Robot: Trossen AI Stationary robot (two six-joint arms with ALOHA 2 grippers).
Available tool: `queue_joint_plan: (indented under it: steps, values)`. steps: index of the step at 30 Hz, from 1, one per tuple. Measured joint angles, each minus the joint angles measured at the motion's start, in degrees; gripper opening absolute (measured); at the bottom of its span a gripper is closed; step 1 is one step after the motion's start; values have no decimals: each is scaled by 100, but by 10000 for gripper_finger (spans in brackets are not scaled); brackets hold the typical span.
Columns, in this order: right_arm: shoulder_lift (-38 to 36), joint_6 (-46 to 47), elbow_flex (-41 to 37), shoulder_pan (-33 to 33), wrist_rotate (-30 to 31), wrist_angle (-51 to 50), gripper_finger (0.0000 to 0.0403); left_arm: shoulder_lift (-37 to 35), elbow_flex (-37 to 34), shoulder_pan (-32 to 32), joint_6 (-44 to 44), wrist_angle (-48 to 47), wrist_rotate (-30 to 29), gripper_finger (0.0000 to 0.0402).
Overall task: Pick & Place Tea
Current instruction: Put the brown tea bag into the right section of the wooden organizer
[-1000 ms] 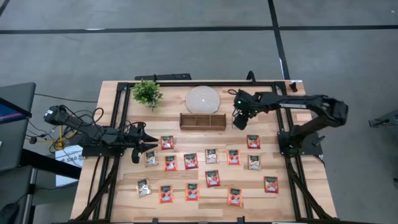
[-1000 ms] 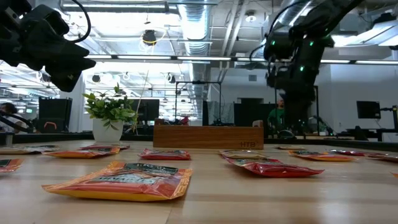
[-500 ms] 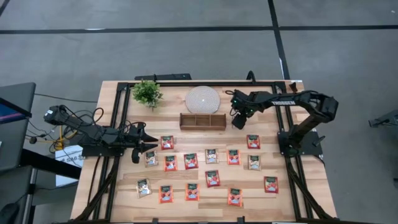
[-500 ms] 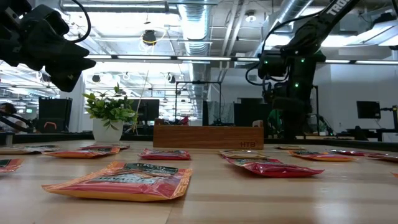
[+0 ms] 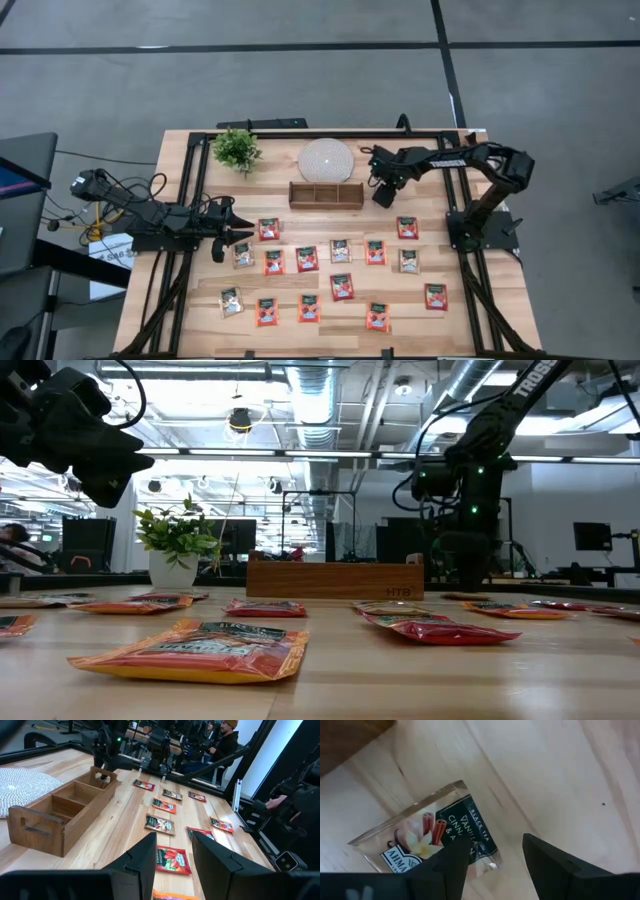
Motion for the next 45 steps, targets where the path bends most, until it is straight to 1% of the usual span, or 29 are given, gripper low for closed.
queue_joint_plan:
  steps: [5,9,18,27,29,32,37,41,45]
  values:
    - [39,-2,-6,1,-4,4,181,1,0,0,-4,-1,-2,117]
    - [-7,0,-13,-10,-17,19,164,2,0,-2,-11,0,0,117]
    - [-2,2,-20,-7,-80,-54,82,1,0,-1,-15,0,0,117]
    - [0,1,-15,1,-60,-146,8,0,0,-2,-17,0,0,117]
    - [9,2,57,-1,-63,-299,4,2,0,-2,-17,0,0,117]
    - [39,2,243,-4,-79,-694,7,0,0,-1,-17,0,-1,117]
    - [35,-101,717,6,-43,-1231,2,1,0,-1,-17,0,0,117]
    - [30,-164,1146,138,272,-1803,1,2,0,-2,-17,0,-2,117]
    - [26,-337,1651,429,782,-2508,1,0,0,-1,-17,0,0,117]
